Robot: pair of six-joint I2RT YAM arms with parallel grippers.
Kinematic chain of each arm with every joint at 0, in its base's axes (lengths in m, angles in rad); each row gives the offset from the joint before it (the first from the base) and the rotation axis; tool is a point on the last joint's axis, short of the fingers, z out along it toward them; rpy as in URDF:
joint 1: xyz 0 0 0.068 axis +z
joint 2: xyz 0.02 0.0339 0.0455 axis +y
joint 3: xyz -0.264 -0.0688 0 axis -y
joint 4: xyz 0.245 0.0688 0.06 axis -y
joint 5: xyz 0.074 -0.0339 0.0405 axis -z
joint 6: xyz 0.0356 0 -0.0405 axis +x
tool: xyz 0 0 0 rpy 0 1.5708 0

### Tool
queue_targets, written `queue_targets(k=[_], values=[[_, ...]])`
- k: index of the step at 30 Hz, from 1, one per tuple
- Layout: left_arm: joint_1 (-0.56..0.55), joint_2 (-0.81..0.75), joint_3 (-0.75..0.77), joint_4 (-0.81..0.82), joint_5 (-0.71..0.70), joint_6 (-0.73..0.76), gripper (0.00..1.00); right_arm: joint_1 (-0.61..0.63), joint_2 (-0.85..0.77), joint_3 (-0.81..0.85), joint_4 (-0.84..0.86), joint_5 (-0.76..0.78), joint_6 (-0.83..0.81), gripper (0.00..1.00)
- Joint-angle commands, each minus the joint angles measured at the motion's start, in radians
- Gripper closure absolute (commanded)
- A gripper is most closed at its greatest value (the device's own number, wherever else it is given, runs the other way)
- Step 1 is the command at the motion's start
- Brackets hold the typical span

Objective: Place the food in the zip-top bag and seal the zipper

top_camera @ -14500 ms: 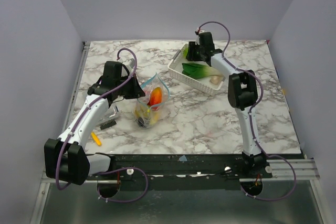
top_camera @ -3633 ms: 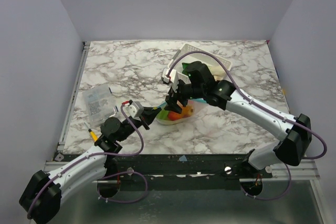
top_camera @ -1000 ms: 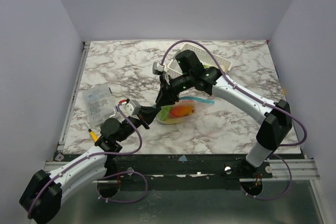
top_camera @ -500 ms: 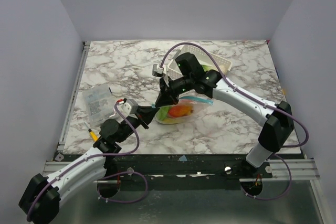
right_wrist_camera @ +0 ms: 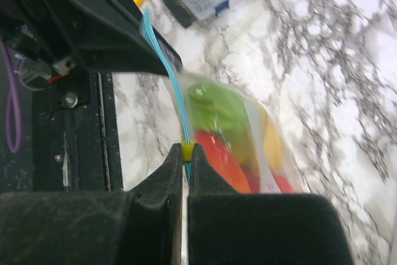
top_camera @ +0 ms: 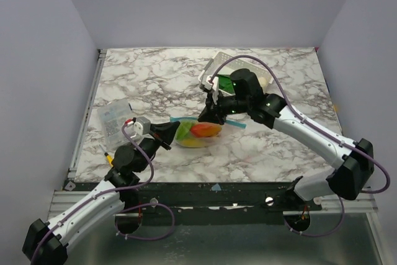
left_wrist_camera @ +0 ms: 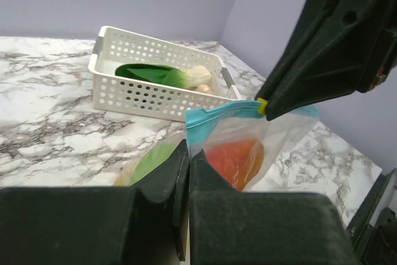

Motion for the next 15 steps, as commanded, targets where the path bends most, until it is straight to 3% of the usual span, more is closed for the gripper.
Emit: queue_targets(k=[1, 8, 15], values=[[0.021, -0.068, 0.006, -0.093, -0.238, -0.007, 1.0, -0.062, -0.114, -0.072, -0.043, 0.133, 0.019, 1.0], [0.022, -0.132, 0.072, -0.278, -0.407, -0.014, 1.0, -0.081, -0.234, -0.152, -0.064, 0.203, 0.037, 1.0], [0.021, -0.191, 0.084, -0.347, -0.507, -0.014, 1.0, -0.09, -0.305, -0.199, -0.106, 0.281, 0.035, 1.0]])
